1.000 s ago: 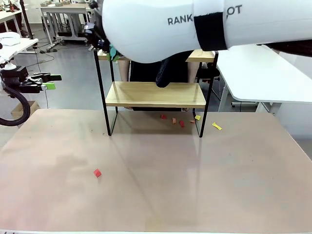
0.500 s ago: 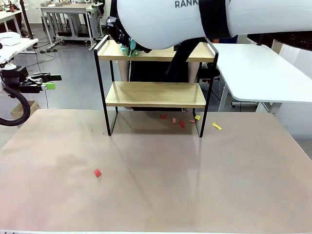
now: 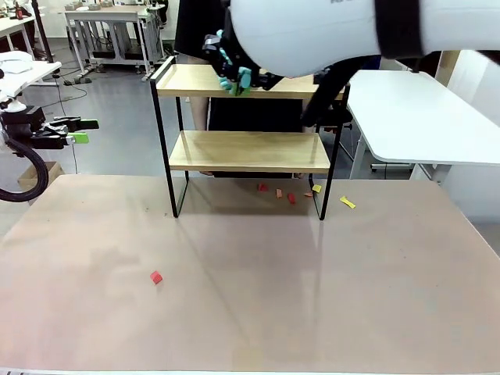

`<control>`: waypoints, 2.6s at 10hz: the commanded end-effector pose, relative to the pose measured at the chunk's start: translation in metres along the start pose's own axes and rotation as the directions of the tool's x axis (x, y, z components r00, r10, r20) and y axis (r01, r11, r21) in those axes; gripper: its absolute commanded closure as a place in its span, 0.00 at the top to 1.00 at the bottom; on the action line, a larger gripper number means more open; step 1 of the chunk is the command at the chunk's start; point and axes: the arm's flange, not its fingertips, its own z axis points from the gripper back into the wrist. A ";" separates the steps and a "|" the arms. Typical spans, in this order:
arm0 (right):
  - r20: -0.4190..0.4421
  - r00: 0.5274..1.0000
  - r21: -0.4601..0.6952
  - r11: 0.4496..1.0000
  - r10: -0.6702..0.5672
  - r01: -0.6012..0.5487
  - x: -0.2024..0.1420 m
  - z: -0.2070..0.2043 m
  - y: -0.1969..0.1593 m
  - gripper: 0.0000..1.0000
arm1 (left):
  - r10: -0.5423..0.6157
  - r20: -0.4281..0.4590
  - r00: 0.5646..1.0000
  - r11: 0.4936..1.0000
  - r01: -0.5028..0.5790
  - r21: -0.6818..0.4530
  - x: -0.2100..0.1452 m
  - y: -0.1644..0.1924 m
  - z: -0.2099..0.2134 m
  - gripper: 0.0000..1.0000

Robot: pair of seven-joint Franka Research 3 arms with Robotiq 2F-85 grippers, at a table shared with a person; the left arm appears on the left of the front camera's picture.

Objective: Clean the shelf.
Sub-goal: Clean the specific section of the Shelf indicated by the human with the Duster.

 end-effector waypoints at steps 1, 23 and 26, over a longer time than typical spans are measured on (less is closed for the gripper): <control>-0.005 1.000 -0.019 1.000 0.000 0.000 -0.007 0.014 -0.039 0.12 | -0.009 -0.001 1.000 1.000 0.009 -0.002 0.002 -0.002 0.000 1.00; 0.170 0.982 -0.088 0.994 0.081 -0.066 0.043 0.067 -0.171 0.12 | -0.009 -0.001 1.000 1.000 0.009 -0.002 0.002 -0.002 0.000 1.00; 0.138 0.982 0.002 0.991 0.129 -0.131 0.049 0.073 -0.173 0.12 | -0.009 -0.001 1.000 1.000 0.009 -0.002 0.002 -0.002 0.000 1.00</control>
